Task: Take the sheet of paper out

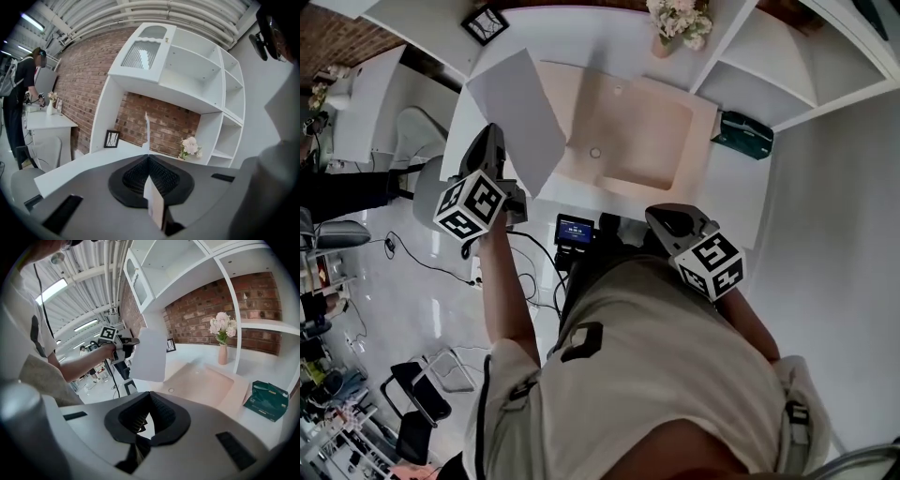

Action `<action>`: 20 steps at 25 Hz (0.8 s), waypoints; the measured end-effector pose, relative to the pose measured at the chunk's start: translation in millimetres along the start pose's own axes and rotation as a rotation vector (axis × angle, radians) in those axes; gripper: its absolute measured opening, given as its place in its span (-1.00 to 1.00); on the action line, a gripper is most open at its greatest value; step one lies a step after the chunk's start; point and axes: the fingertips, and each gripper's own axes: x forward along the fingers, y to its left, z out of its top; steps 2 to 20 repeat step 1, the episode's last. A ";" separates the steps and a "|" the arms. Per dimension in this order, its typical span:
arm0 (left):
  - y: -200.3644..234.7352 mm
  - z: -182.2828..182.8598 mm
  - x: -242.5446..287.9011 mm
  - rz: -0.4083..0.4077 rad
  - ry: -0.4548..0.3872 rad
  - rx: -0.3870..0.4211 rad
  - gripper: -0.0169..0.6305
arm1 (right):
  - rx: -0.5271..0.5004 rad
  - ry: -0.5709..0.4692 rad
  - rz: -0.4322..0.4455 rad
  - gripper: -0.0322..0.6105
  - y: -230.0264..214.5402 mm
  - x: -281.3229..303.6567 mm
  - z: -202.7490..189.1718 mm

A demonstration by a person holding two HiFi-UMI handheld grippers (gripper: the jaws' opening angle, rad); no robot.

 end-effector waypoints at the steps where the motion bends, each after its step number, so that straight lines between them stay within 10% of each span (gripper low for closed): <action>1: -3.2 -1.1 -6.7 0.004 -0.003 -0.004 -0.90 | 0.005 0.001 0.006 -0.84 3.1 -3.7 -2.4; 20: -3.2 -1.1 -6.7 0.004 -0.003 -0.004 -0.90 | 0.005 0.001 0.006 -0.84 3.1 -3.7 -2.4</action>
